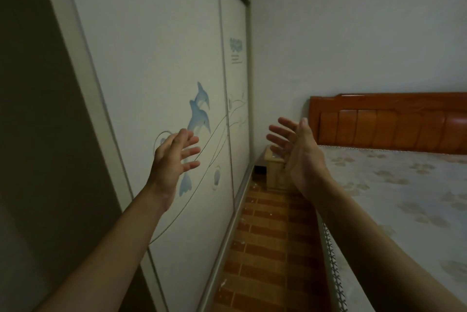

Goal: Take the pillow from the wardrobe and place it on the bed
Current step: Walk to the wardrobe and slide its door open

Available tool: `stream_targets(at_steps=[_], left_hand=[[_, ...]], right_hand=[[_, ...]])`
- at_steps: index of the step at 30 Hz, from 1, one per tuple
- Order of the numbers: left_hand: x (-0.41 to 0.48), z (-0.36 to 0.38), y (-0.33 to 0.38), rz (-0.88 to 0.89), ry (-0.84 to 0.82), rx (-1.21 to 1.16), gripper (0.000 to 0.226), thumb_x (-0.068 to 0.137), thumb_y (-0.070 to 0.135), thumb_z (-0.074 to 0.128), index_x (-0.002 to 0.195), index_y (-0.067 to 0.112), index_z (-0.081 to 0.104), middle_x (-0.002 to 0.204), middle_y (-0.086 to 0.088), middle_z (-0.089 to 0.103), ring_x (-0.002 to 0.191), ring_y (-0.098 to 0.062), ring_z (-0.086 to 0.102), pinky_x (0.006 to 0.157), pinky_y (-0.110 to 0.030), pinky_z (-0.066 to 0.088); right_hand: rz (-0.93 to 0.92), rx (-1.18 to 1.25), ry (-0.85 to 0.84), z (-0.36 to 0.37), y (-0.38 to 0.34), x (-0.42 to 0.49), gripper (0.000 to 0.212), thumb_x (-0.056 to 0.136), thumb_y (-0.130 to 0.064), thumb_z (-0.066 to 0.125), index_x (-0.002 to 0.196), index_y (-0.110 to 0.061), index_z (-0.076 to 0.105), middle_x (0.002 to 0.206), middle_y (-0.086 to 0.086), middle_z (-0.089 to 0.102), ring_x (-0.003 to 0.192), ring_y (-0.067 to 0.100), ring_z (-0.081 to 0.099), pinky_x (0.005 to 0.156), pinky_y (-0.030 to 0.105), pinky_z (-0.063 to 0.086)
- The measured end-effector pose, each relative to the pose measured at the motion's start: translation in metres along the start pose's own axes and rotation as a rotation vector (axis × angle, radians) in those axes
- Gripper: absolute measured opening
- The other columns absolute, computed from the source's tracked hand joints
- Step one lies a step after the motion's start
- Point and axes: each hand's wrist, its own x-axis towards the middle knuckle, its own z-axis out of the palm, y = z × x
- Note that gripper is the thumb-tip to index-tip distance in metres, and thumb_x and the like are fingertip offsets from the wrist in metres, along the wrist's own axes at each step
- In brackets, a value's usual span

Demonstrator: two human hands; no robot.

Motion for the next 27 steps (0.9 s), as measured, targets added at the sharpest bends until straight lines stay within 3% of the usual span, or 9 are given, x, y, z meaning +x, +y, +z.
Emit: stream_targets(at_steps=[4, 10, 16, 27], left_hand=[[0.054, 0.032, -0.008, -0.002, -0.006, -0.029, 0.036, 0.100, 0.044, 0.041, 0.117, 0.019, 0.059, 0.125, -0.006, 0.064, 0.113, -0.022, 0.063, 0.096, -0.048, 0.052], [0.120, 0.075, -0.034, -0.001, -0.080, -0.054, 0.046, 0.099, 0.045, 0.042, 0.128, 0.012, 0.056, 0.125, -0.006, 0.064, 0.113, -0.022, 0.063, 0.096, -0.049, 0.052], [0.189, 0.107, -0.068, -0.013, -0.156, -0.087, 0.036, 0.098, 0.048, 0.043, 0.117, 0.023, 0.059, 0.125, -0.004, 0.065, 0.113, -0.021, 0.063, 0.094, -0.045, 0.053], [0.351, 0.140, -0.106, 0.031, -0.246, -0.200, 0.047, 0.098, 0.047, 0.045, 0.128, 0.013, 0.057, 0.125, -0.006, 0.064, 0.114, -0.023, 0.062, 0.096, -0.048, 0.051]], right_hand=[[-0.016, -0.005, 0.032, -0.021, 0.003, 0.047, 0.053, 0.103, -0.047, 0.021, 0.132, -0.016, 0.052, 0.130, 0.009, 0.062, 0.119, 0.024, 0.060, 0.106, 0.044, 0.044], [-0.035, -0.009, 0.097, -0.052, 0.010, 0.101, 0.055, 0.103, -0.047, 0.021, 0.135, -0.013, 0.050, 0.133, 0.011, 0.060, 0.120, 0.025, 0.059, 0.104, 0.042, 0.046], [-0.042, -0.057, 0.155, -0.073, 0.032, 0.156, 0.055, 0.102, -0.047, 0.022, 0.133, -0.014, 0.052, 0.130, 0.010, 0.062, 0.118, 0.024, 0.061, 0.101, 0.040, 0.048], [-0.113, -0.171, 0.260, -0.085, 0.057, 0.293, 0.053, 0.103, -0.047, 0.023, 0.129, -0.014, 0.056, 0.127, 0.011, 0.064, 0.116, 0.025, 0.062, 0.098, 0.038, 0.050]])
